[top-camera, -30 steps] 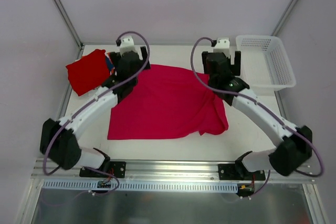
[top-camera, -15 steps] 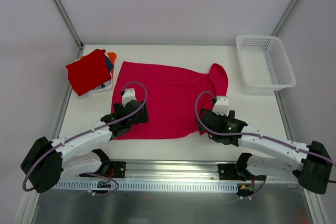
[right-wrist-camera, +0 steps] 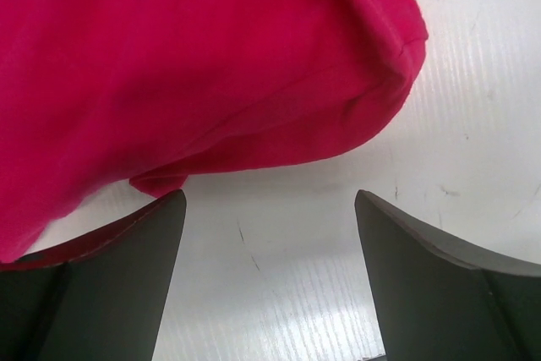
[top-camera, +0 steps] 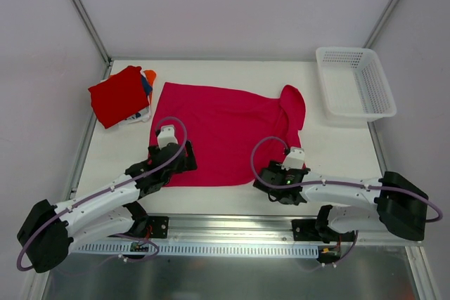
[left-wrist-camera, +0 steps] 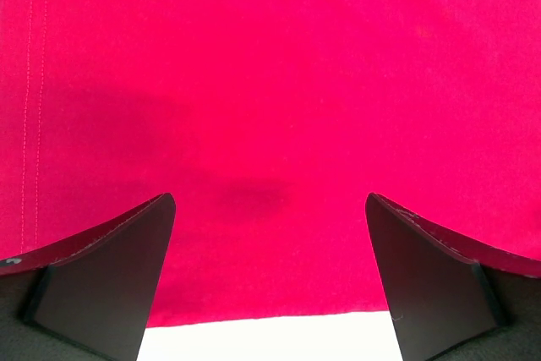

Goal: Fold and stack the t-shirts
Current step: Flatten out the tshirt

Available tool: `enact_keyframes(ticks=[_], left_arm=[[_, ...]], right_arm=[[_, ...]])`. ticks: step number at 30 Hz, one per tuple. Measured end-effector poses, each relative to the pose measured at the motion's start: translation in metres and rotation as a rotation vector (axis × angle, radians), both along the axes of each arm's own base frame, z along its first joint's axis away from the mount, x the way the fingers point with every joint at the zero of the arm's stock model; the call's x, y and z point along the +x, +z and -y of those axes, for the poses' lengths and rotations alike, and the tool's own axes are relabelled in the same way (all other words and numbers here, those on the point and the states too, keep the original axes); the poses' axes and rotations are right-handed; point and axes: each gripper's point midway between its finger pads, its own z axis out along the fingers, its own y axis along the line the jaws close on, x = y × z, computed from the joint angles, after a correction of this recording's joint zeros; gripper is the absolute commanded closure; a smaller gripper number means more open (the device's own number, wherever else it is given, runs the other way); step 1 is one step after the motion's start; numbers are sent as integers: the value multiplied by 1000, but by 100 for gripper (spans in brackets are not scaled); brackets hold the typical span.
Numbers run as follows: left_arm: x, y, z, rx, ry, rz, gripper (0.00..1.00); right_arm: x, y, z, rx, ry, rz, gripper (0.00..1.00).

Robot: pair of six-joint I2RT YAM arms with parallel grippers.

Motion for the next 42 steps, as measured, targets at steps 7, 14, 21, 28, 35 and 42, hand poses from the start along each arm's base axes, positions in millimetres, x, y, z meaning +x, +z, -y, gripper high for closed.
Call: enact_keyframes(ticks=[7,14,21,28,35,42], left_arm=[[-3,-2,0,-8,-1,-1,4],[-5,-4,0,-3,-10,-7,4],[-6,-12,0,24,-10,-27,4],[-10,-26,-2,73,-14,-71,4],[-9,-25,-3,78,-10,-61,4],[-8,-27,-5,92,-3,-65,4]], right_arm=[[0,-14,-2,-38,-19,-4,17],[8,-10,-1,-61,-27,36,18],[21,9,-12,-76,0,62,18],[35,11,-23,-108,6,60,20],[34,-6,-18,-117,0,43,24],[35,-8,-21,-94,-5,47,25]])
